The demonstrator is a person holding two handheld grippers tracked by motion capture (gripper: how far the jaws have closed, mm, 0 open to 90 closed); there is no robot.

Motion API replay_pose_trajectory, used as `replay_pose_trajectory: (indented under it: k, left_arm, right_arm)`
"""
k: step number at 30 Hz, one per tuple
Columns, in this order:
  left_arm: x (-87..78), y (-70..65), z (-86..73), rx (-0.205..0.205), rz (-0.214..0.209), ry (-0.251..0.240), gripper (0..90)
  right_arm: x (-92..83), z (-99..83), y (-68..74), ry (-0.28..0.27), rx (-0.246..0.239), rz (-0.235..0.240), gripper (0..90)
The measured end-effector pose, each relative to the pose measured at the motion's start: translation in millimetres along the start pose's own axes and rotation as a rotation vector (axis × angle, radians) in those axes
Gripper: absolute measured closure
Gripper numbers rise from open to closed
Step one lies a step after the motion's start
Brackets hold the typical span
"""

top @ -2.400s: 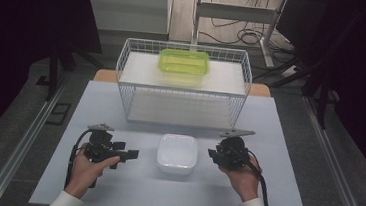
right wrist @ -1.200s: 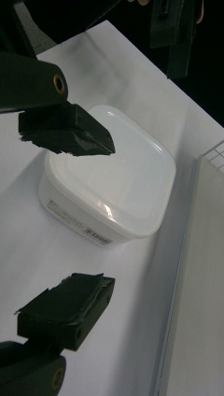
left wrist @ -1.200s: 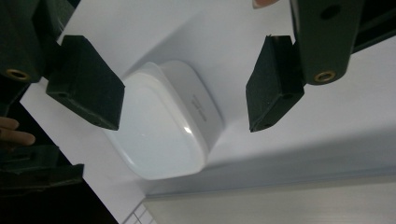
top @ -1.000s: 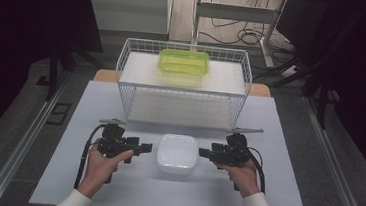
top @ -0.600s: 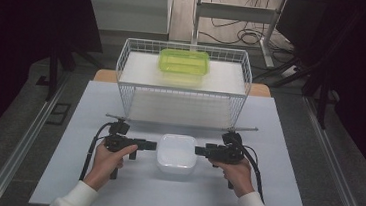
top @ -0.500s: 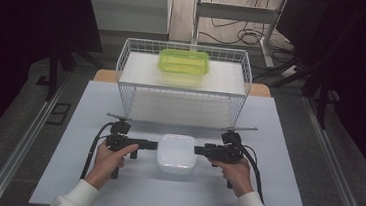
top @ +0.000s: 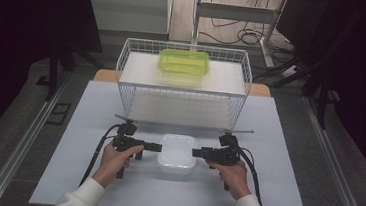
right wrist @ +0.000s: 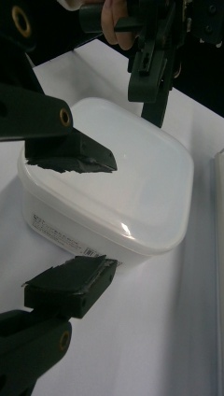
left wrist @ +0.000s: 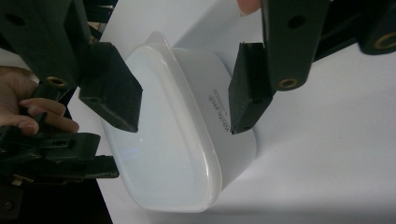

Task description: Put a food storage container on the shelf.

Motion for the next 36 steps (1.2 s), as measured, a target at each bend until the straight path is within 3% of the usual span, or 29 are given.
replay_pose_trajectory:
  k: [6,10,15,18,25,36]
  left_arm:
    - [7.4,-1.9,-1.5,-0.016,-0.037,0.025,55.9]
    - [7.3,-1.8,-3.1,-0.014,-0.025,0.032,64.9]
    - [5.3,0.6,-4.9,-0.045,-0.062,0.028,68.5]
    - [3.6,0.1,-5.5,-0.044,-0.062,0.020,69.9]
    - [-3.3,-3.4,-7.2,-0.019,-0.055,-0.004,74.8]
    - [-4.8,-11.4,-6.8,0.034,-0.030,-0.043,78.2]
  right_arm:
    - [6.6,-2.0,0.5,0.015,0.023,0.020,52.1]
    - [8.4,-3.7,-0.1,0.025,0.052,0.034,57.7]
    - [6.5,-4.1,-3.8,0.008,0.114,0.079,64.2]
    - [4.3,-4.7,-3.9,0.010,0.149,0.098,67.1]
    - [-1.2,-4.5,-0.2,-0.013,0.141,0.130,72.8]
    - [-11.4,-3.2,3.9,-0.053,0.072,0.115,77.4]
Point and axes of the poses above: each handheld gripper's, and its own axes: x roughly forward along the jaws, z roughly out of its top, y roughly to its left, the point moved 7 cm from there along x, roughly forward along the jaws, and after that the axes turned 2 degrees about y, right-handed, at the moved point
